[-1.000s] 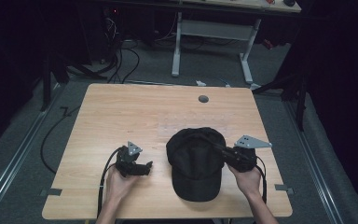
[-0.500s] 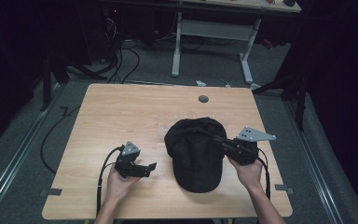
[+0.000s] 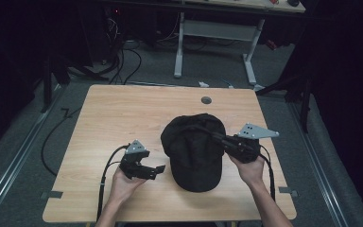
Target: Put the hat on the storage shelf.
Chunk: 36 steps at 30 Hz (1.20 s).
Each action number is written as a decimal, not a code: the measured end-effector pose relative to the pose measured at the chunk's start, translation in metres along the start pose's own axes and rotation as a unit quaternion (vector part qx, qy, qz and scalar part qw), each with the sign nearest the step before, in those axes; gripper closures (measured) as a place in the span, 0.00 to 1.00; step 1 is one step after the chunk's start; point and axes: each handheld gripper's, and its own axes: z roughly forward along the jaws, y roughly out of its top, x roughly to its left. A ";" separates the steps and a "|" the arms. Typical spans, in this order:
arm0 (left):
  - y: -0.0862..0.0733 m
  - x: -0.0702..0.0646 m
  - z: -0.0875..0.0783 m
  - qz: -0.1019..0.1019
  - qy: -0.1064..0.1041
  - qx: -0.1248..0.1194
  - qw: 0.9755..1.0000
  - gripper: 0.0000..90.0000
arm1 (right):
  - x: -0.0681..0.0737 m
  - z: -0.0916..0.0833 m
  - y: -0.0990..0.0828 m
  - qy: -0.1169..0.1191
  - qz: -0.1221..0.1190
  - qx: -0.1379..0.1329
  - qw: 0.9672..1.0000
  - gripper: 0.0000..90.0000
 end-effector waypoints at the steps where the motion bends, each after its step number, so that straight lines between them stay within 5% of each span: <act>1: 0.001 -0.001 0.000 -0.004 -0.006 0.001 1.000 0.11 | 0.000 0.000 0.000 0.003 0.000 -0.001 1.000 0.97; 7: 0.002 -0.008 0.001 -0.016 -0.026 0.013 0.999 0.12 | 0.001 0.001 0.000 0.017 -0.001 -0.009 1.000 0.97; 8: 0.004 -0.011 0.000 -0.032 -0.042 0.019 0.998 0.11 | 0.001 0.001 0.000 0.019 -0.002 -0.010 1.000 0.97; 15: 0.005 -0.017 0.006 -0.018 -0.050 0.033 0.998 0.11 | 0.004 0.004 0.000 0.036 -0.008 -0.015 0.999 0.97; 24: 0.007 -0.022 0.009 -0.023 -0.074 0.047 0.996 0.13 | 0.007 0.005 0.000 0.050 -0.021 -0.022 0.998 0.97; 36: 0.010 -0.026 0.005 -0.024 -0.107 0.057 0.992 0.35 | 0.009 0.005 0.000 0.052 -0.032 -0.032 0.998 0.97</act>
